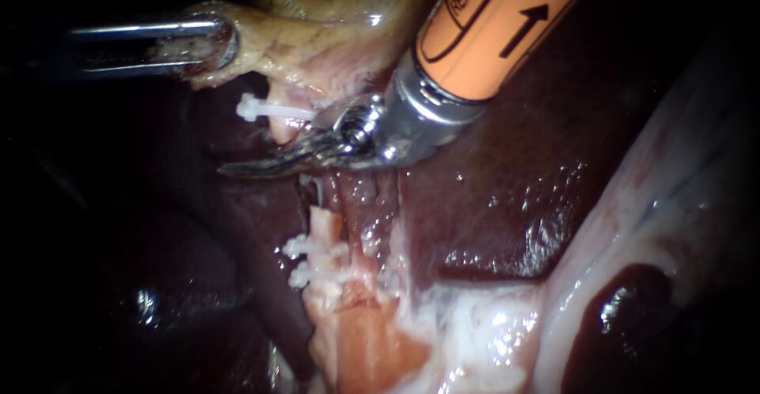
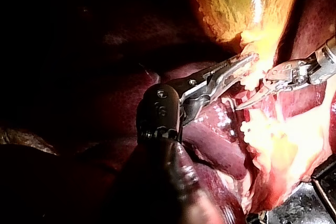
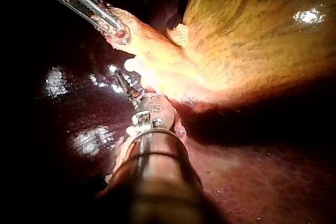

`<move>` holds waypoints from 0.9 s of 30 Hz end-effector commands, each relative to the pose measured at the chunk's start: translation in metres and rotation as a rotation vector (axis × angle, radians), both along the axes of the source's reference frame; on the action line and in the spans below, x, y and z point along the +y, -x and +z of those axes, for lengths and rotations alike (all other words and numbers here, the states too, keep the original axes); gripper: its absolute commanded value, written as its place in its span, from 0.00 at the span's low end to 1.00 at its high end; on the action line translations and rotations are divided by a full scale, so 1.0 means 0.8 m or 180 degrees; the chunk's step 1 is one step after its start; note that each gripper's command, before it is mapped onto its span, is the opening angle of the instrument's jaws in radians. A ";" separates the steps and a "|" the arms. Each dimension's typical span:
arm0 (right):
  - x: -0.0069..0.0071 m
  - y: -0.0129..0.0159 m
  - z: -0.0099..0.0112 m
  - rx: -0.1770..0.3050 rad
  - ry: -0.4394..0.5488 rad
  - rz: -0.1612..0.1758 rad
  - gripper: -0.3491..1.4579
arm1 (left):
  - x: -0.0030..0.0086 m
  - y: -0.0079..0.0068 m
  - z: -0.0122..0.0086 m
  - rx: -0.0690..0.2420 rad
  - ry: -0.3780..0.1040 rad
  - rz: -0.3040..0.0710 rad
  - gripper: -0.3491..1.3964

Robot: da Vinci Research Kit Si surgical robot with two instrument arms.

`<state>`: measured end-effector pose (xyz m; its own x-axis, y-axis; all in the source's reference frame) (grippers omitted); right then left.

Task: Go back from the cut left tube

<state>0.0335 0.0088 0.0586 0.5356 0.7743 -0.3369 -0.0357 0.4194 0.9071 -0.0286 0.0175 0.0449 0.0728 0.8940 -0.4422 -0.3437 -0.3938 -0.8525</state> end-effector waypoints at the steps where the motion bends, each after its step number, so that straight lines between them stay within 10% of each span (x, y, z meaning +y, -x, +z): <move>1: 0.0000 0.0000 0.0000 -0.0014 -0.0030 0.0009 0.00 | 0.0001 0.0000 0.0000 -0.0002 0.0001 0.0003 0.00; 2: 0.0000 0.0001 0.0000 -0.0015 -0.0048 0.0019 0.00 | 0.0001 0.0000 0.0001 -0.0002 0.0001 0.0003 0.00; 6: -0.0001 0.0000 0.0001 0.0117 -0.0080 0.0121 0.71 | 0.0001 0.0000 0.0001 -0.0002 0.0001 0.0003 0.00; 9: -0.0001 -0.0002 0.0000 0.0128 -0.0074 0.0161 0.88 | 0.0001 0.0000 0.0001 -0.0002 0.0001 0.0004 0.00; 19: -0.0002 0.0002 -0.0005 0.0233 -0.0110 0.0217 0.96 | 0.0001 -0.0001 0.0002 0.0004 0.0002 -0.0003 0.00; 27: -0.0019 0.0063 -0.0043 0.0430 0.0867 0.0262 0.98 | 0.0001 -0.0003 0.0002 0.0002 0.0002 -0.0001 0.00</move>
